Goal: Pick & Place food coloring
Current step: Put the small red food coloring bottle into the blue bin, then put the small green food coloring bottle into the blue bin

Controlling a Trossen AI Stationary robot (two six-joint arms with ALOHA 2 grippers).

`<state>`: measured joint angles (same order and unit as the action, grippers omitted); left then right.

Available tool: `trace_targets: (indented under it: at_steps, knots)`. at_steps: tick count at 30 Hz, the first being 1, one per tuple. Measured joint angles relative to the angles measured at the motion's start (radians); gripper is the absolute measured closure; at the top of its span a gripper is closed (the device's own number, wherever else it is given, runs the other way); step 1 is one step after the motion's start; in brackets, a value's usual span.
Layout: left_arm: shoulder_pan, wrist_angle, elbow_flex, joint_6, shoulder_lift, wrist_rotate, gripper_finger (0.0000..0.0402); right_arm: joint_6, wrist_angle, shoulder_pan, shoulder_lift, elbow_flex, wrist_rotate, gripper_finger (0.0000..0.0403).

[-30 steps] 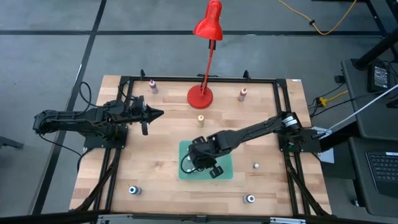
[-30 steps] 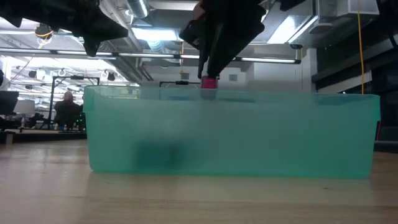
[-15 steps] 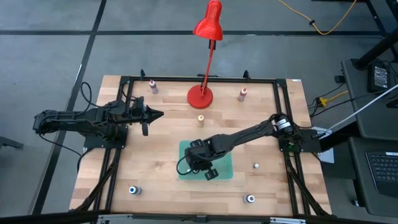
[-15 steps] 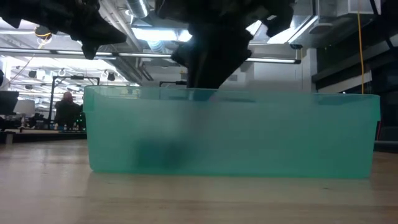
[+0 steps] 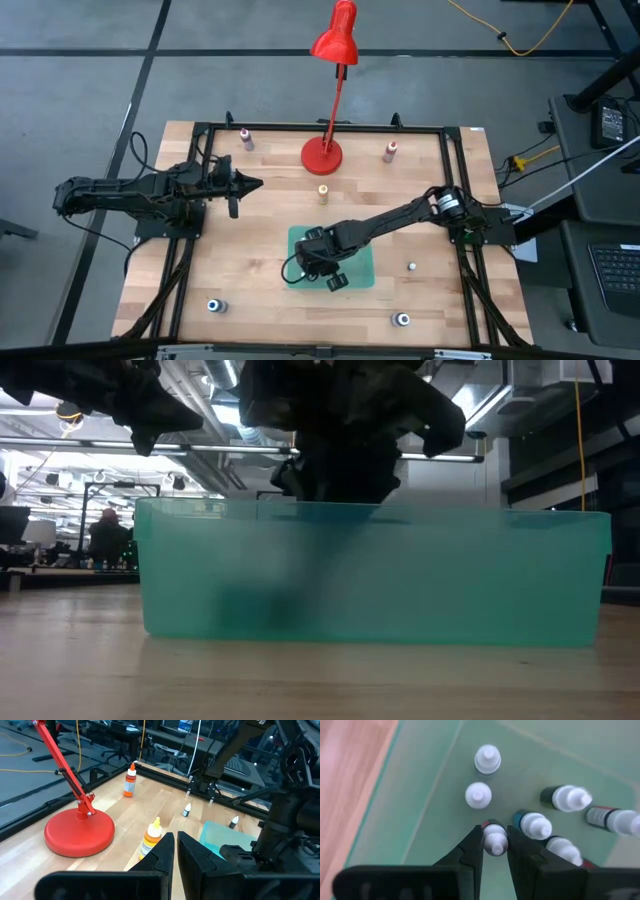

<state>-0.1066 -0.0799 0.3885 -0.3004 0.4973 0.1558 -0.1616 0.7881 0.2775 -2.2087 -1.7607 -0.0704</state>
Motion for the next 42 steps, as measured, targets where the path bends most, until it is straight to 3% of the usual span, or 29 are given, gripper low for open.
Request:
trace_targets:
  at_steps: [28,42]
  knots:
    - [0.0,0.0,0.0,0.0,0.0,0.0,0.0384,0.028,0.01,0.0,-0.02,-0.006,-0.028,0.032]
    - [0.0,-0.01,0.0,0.0,0.0,0.0,0.0384,0.03,0.033,0.0,0.0,-0.006,-0.021,0.0241]
